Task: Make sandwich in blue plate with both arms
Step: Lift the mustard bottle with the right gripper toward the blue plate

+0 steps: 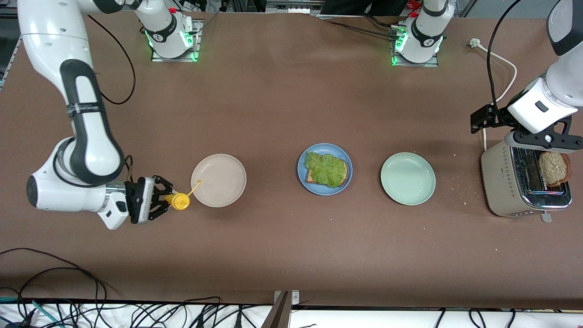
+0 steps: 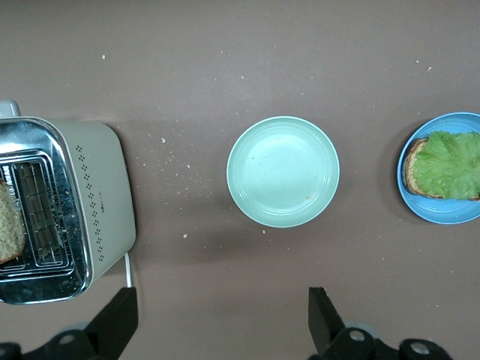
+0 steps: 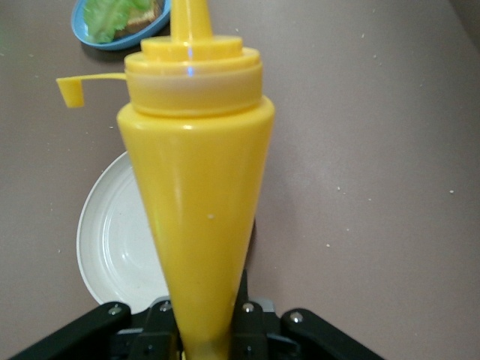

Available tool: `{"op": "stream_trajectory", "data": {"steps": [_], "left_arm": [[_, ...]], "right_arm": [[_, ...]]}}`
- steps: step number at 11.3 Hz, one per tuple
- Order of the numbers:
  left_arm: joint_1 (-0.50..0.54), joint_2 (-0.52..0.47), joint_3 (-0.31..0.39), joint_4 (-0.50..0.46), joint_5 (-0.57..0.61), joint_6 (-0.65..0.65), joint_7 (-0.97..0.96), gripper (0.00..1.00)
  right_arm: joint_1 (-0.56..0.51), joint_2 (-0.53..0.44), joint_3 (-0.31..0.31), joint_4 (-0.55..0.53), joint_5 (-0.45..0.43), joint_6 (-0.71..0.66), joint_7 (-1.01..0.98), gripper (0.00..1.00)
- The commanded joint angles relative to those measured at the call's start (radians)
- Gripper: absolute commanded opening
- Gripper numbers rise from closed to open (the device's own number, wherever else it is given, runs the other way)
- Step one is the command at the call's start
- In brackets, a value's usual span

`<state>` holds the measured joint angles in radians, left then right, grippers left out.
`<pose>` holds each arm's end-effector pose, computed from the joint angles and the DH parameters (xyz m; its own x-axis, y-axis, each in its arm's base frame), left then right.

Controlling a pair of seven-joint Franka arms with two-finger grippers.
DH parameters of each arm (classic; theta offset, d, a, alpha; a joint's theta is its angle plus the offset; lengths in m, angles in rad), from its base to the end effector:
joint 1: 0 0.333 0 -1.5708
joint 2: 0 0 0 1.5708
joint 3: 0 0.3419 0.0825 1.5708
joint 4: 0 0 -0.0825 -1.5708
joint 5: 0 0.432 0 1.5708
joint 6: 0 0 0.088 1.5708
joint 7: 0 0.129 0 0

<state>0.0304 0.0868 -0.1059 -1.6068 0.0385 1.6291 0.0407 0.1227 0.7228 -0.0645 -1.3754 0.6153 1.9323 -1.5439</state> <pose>0.6288 -0.0404 0.5614 0.9909 -0.1182 -0.0651 -0.1201 -0.9924 -0.0264 0.7709 0.1061 0.2598 0.2530 0.8522 0.4580 0.9606 -0.1649 -0.2237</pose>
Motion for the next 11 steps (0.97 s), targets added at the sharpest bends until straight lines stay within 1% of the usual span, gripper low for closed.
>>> {"op": "stream_trajectory", "data": {"steps": [1,2,3,4,5,7,8,9,10,11], "left_arm": [[0.003,-0.002,-0.006,0.007,0.017,-0.015,-0.001,1.00],[0.003,-0.002,-0.005,0.007,0.017,-0.015,-0.001,1.00],[0.003,-0.002,-0.005,0.007,0.017,-0.015,-0.001,1.00],[0.003,-0.002,-0.005,0.007,0.017,-0.015,-0.001,1.00],[0.005,-0.002,-0.005,0.008,0.018,-0.015,-0.001,1.00],[0.005,-0.002,-0.005,0.008,0.018,-0.015,0.001,1.00],[0.005,-0.002,-0.005,0.008,0.018,-0.015,-0.001,1.00],[0.005,-0.002,-0.005,0.008,0.018,-0.015,-0.001,1.00],[0.005,-0.002,-0.005,0.008,0.018,-0.015,-0.001,1.00],[0.005,-0.002,-0.005,0.007,0.018,-0.015,-0.001,1.00]], "right_arm": [[0.245,-0.040,-0.209,-0.022,-0.069,0.002,0.157,0.00],[0.309,-0.040,-0.259,-0.022,-0.084,-0.003,0.206,0.00],[0.371,-0.040,-0.286,-0.021,-0.116,-0.003,0.259,0.00],[0.444,-0.040,-0.325,-0.017,-0.167,-0.004,0.316,0.00],[0.516,-0.040,-0.357,-0.004,-0.231,-0.009,0.379,0.00],[0.606,-0.037,-0.356,0.047,-0.424,-0.062,0.555,0.00],[0.645,-0.031,-0.359,0.073,-0.460,-0.106,0.615,0.00],[0.688,-0.013,-0.377,0.102,-0.473,-0.145,0.657,0.00],[0.748,0.003,-0.418,0.123,-0.492,-0.185,0.695,0.00],[0.831,0.018,-0.487,0.134,-0.502,-0.217,0.726,0.00]]}}
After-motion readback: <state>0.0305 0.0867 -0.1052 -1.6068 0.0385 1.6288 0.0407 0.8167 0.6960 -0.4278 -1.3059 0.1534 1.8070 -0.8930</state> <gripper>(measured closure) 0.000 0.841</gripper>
